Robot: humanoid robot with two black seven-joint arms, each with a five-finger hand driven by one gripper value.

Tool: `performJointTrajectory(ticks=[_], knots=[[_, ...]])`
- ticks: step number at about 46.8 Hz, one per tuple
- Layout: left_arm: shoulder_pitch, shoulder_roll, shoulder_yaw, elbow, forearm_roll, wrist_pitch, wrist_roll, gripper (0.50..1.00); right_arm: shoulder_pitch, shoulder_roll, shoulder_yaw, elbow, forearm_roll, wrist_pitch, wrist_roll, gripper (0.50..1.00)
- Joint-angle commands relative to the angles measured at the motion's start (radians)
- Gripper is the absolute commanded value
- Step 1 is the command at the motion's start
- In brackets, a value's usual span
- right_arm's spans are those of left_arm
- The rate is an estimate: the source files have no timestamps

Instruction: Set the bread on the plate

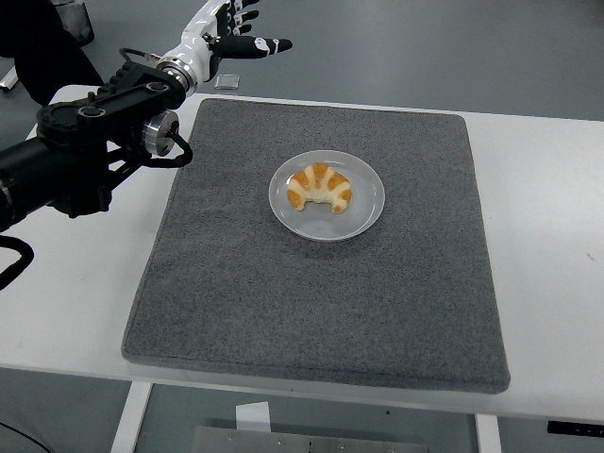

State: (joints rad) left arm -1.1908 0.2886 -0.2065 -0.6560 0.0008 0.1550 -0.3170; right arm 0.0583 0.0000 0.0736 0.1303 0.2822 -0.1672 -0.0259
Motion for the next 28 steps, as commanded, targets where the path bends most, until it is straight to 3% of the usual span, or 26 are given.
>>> performJointTrajectory(ticks=[1,17,28], knots=[[0.025,0.017,-0.074,0.003,-0.021,-0.028,0.003,1.000,0.000,0.000,0.000,0.000,0.000,0.000,0.000,0.952],[0.152,0.018,-0.392,-0.001,-0.039,-0.118,0.004,1.000,0.000,0.000,0.000,0.000,0.000,0.000,0.000,0.952],[0.200,0.010,-0.422,0.003,-0.206,-0.115,0.006,1.000,0.000,0.000,0.000,0.000,0.000,0.000,0.000,0.952]])
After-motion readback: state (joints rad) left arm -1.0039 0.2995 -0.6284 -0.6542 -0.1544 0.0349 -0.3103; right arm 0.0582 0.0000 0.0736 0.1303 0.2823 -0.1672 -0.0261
